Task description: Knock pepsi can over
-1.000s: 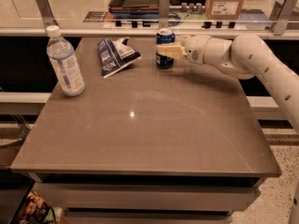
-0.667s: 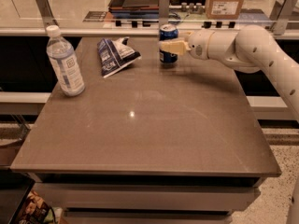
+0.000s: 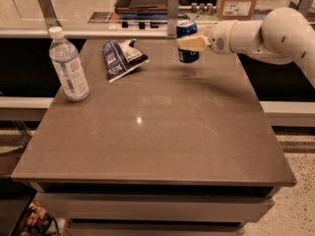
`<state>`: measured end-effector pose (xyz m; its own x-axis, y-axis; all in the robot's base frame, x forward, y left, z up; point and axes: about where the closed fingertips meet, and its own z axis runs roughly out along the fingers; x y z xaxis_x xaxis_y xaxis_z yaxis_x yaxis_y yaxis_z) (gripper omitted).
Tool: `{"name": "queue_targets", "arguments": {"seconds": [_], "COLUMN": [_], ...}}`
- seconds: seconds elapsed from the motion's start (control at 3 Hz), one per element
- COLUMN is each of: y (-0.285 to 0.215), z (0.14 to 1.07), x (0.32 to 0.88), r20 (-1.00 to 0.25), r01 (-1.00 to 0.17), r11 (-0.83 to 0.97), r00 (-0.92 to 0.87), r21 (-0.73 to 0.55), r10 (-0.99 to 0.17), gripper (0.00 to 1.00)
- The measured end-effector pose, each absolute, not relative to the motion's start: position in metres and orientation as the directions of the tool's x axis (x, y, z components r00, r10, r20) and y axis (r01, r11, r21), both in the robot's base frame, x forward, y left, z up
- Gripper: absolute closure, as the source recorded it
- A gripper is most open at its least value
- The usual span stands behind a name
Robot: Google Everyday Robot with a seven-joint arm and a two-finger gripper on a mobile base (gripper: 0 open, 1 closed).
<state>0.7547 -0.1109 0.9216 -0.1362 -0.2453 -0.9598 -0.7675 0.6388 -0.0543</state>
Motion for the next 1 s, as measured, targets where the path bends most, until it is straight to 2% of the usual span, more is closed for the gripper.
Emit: {"name": "queue_targets", "arguments": {"seconds": [1.0], "y": [-0.149], "z": [0.912], "x": [0.743], "r20": [-0.822], "r01": [-0.705], "r11": [0.701], "r00": [-0.331], "r21": [-0.112], "r10": [-0.464], "gripper": [1.00]}}
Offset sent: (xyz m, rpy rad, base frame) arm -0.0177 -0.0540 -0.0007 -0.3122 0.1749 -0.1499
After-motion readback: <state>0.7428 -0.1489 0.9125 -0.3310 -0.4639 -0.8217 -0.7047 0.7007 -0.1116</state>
